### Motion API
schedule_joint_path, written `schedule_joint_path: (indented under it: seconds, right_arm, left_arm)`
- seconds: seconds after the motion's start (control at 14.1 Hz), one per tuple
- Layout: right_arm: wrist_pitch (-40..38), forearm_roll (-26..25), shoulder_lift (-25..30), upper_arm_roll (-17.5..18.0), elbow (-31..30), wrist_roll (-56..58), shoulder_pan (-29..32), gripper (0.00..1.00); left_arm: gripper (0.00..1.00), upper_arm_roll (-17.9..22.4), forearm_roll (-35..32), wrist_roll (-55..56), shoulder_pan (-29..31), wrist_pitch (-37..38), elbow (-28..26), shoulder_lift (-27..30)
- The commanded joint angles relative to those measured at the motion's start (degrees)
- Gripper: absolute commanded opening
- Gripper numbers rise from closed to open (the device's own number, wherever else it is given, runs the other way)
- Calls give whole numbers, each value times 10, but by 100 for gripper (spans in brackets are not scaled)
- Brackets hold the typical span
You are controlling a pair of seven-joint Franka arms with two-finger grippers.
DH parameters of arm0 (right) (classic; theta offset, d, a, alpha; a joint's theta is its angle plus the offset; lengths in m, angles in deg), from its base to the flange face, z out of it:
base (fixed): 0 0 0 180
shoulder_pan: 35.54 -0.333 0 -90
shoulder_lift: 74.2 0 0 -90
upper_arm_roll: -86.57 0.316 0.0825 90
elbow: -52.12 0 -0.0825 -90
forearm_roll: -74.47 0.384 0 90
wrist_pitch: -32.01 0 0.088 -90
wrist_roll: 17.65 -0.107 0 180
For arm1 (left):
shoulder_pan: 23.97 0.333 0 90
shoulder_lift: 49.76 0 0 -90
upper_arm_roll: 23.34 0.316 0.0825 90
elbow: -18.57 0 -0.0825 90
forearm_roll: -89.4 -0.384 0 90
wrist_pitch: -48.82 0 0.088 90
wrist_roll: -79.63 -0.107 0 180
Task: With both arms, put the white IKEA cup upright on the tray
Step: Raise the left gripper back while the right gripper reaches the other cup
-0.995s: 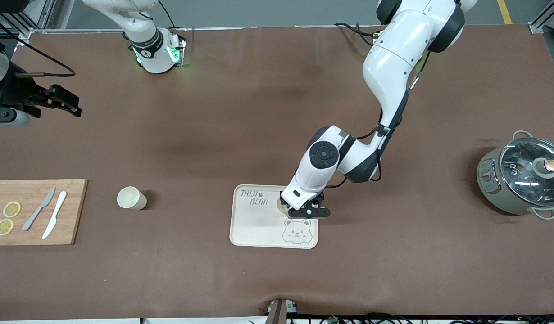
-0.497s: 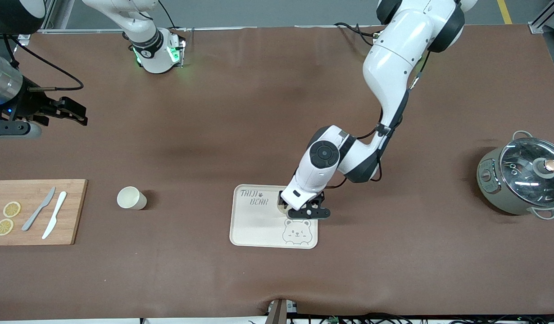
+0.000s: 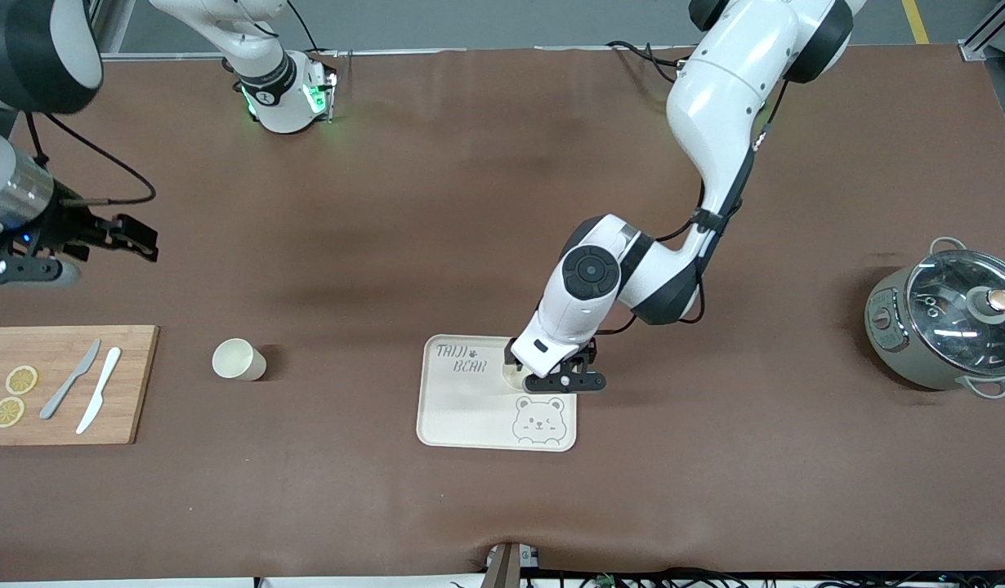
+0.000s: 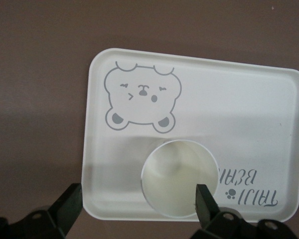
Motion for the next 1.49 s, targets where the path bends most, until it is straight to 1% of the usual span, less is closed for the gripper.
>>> schedule_joint_path:
  seconds: [0.0,0.21,0.36,0.5,0.71,0.92,1.21,1.42]
  right_arm:
    - [48,-8,-37,5,4,20,20,100]
    - [149,-12,-57,5,-36,62,40,100]
    - [198,-11,-80,6,-49,77,56,100]
    - [231,-11,-102,5,-59,80,60,100]
    - [285,-11,-131,6,-90,79,63,100]
    - [309,-11,-163,5,-92,80,60,100]
    - [331,-12,-189,6,-92,80,59,100]
    - [348,-12,-209,5,-92,81,60,100]
  left_arm:
    - [100,6,-20,10,1,75,-8,56]
    - [100,6,-20,8,13,134,-8,107]
    - [100,6,-20,-7,29,176,-8,142]
    - [100,6,-20,-62,54,215,-8,171]
    - [100,6,-20,-161,106,264,-8,203]
    - [100,5,-20,-240,155,294,-11,223]
    - [100,4,-20,-313,219,302,-31,239]
    - [100,0,-15,-372,277,298,-67,268]
